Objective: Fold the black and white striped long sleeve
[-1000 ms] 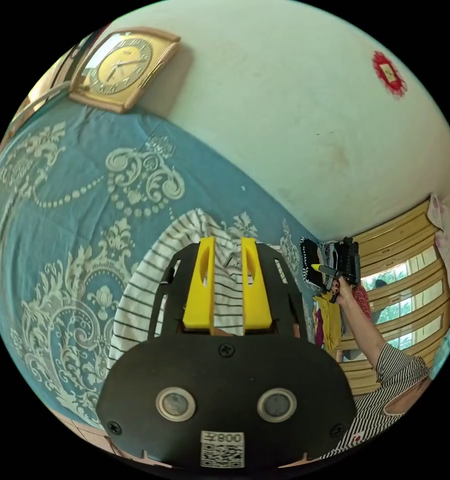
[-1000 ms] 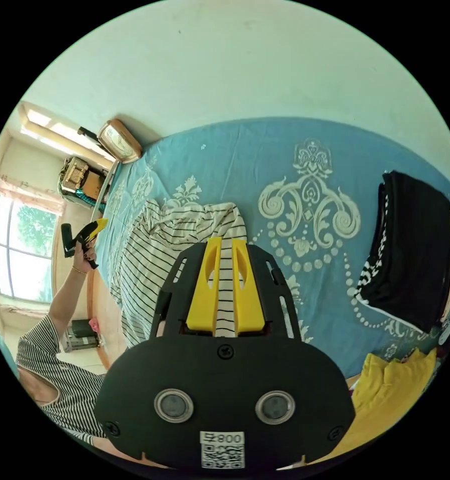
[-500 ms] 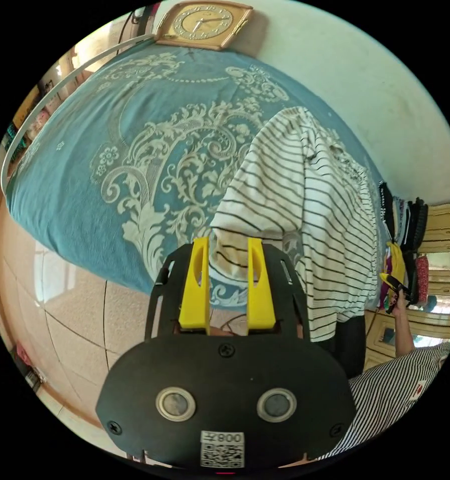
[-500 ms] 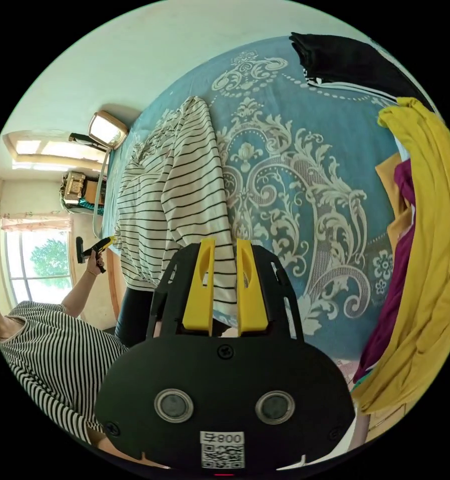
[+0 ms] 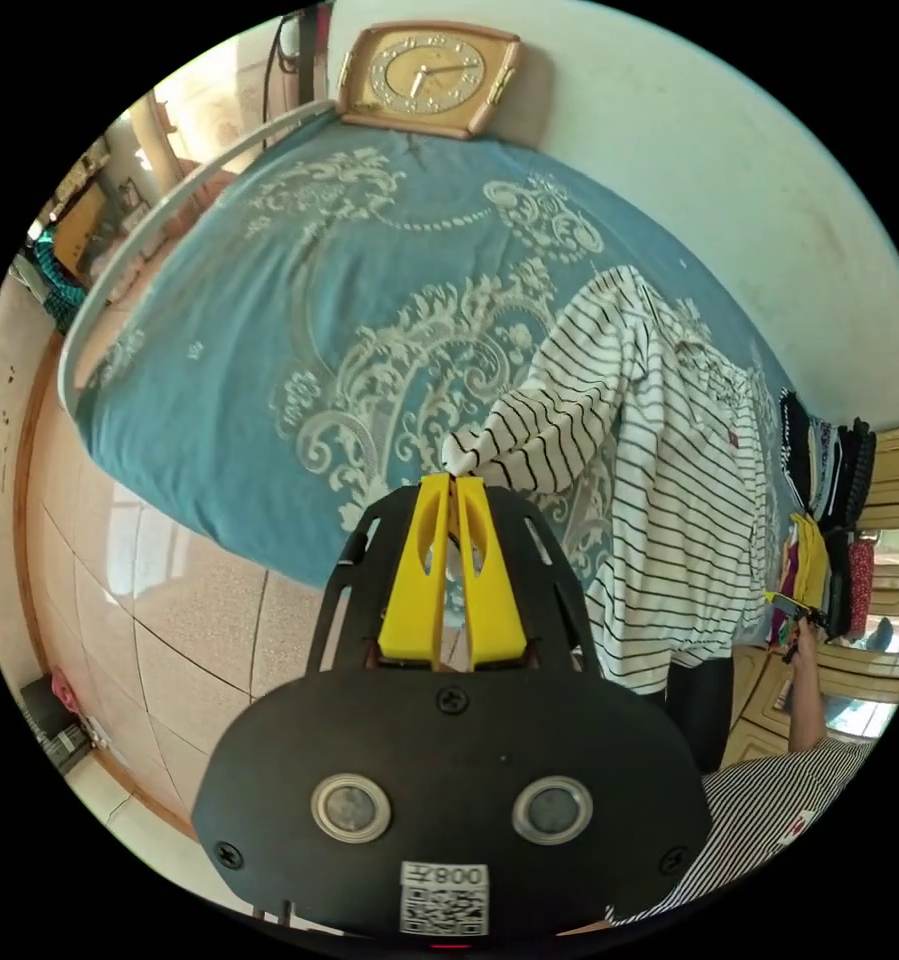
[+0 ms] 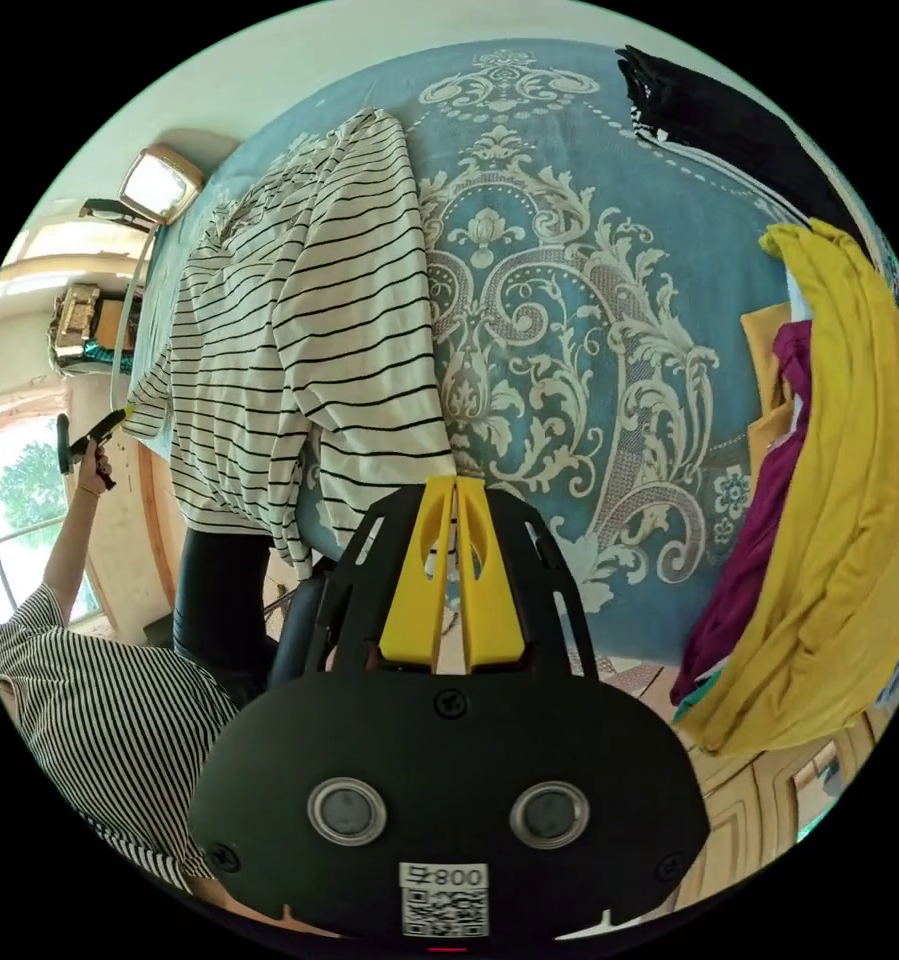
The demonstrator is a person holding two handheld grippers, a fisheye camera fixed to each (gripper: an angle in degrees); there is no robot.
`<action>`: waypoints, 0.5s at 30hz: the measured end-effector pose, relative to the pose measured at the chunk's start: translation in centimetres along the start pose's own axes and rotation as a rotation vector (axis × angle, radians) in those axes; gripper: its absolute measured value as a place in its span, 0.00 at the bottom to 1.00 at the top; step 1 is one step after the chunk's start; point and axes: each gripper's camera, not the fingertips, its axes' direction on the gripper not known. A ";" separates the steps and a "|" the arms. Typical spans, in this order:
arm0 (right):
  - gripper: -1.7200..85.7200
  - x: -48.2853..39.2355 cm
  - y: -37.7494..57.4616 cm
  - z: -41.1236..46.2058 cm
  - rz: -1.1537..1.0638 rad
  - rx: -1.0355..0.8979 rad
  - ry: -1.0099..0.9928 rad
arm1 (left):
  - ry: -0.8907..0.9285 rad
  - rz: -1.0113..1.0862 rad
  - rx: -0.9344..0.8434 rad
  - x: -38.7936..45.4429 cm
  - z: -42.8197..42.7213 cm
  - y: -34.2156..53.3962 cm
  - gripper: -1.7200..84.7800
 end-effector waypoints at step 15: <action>0.04 -1.0 -5.2 -11.1 0.174 0.160 0.350 | 0.041 -0.020 0.166 1.0 -2.4 -1.9 0.10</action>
